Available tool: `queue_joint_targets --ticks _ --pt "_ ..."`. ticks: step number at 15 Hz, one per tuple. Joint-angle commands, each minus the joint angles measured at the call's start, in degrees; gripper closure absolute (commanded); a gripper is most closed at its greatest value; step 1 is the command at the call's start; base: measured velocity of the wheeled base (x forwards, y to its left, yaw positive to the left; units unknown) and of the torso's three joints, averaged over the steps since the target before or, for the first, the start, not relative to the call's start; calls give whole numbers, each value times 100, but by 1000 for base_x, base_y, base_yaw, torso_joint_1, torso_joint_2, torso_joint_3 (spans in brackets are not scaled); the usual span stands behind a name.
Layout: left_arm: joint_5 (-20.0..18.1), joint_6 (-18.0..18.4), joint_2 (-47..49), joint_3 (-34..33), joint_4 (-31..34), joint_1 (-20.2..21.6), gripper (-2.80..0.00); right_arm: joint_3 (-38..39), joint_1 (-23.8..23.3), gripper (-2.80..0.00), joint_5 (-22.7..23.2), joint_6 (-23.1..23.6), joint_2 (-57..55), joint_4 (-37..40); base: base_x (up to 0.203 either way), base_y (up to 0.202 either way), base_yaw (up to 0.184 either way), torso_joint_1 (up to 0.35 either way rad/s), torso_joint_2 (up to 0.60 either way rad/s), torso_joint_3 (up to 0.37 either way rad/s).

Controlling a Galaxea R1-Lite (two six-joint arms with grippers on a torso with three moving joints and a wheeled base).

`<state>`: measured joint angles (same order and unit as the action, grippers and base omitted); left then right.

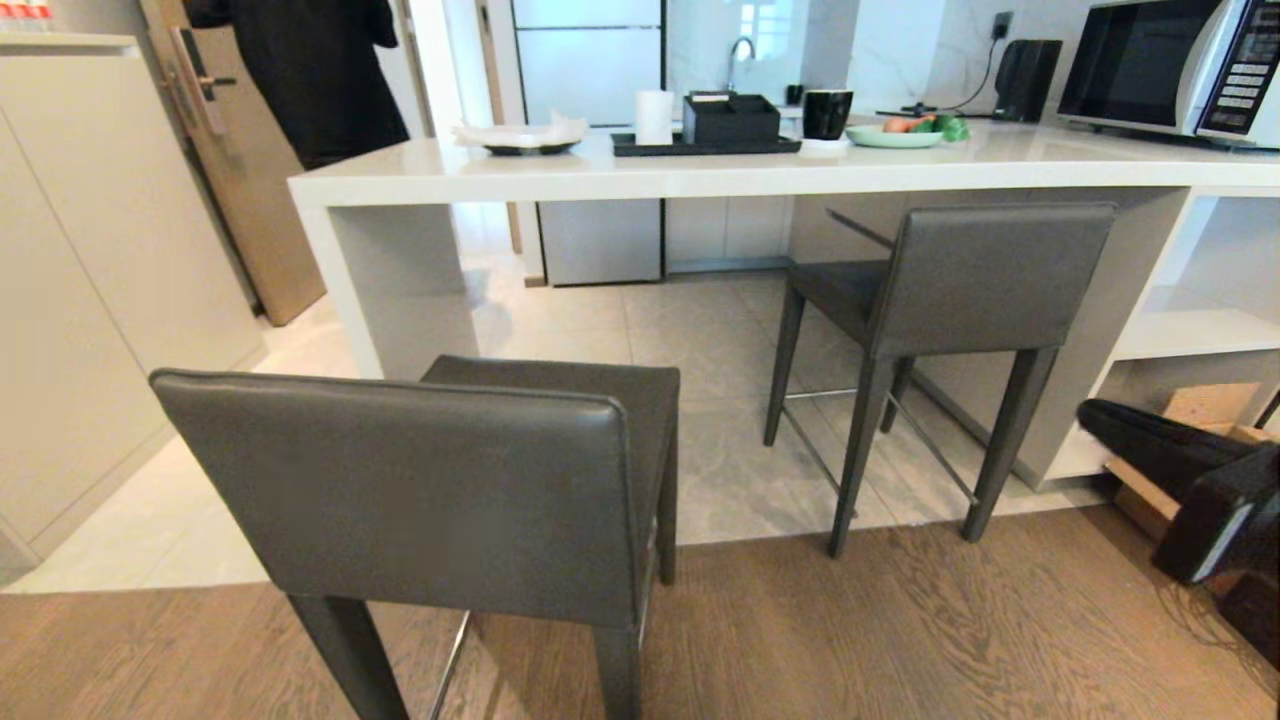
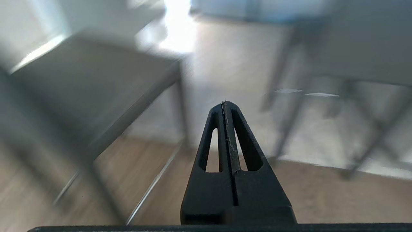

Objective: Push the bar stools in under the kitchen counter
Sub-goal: Push the gray chair back under the dining table

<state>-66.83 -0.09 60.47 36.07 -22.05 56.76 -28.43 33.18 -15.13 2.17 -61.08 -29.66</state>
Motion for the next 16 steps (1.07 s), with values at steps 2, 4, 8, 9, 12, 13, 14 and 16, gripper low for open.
queue_joint_targets --ticks 2,4,8,9,12,13,14,16 --pt "-595 358 806 -27 -30 -219 0 -254 1003 0 -28 -6 -946 99 0 0 0 0 0 0" --pt "-254 480 1383 -83 -128 -919 0 -633 1274 0 -48 -261 -1415 141 0 0 0 0 0 0" --pt "986 502 2857 -157 -1754 -1854 0 -1024 1560 0 -160 -1189 -1925 386 0 0 0 0 0 0" --pt "1215 488 3136 -147 -2238 -1946 0 -1024 1626 0 -173 -1255 -1925 382 0 0 0 0 0 0" --pt "1590 485 3624 85 -2530 -1902 0 -1029 1870 0 -344 -1365 -2009 382 0 0 0 0 0 0" --pt "1689 495 3799 225 -2593 -1920 0 -1032 2010 0 -408 -1367 -2121 376 0 0 0 0 0 0" --pt "1741 499 3964 331 -2718 -2025 0 -1045 2103 0 -463 -1368 -2280 366 0 0 0 0 0 0" --pt "1793 493 4183 381 -2917 -2383 0 -1189 2150 0 -508 -1377 -2638 330 0 0 0 0 0 0"
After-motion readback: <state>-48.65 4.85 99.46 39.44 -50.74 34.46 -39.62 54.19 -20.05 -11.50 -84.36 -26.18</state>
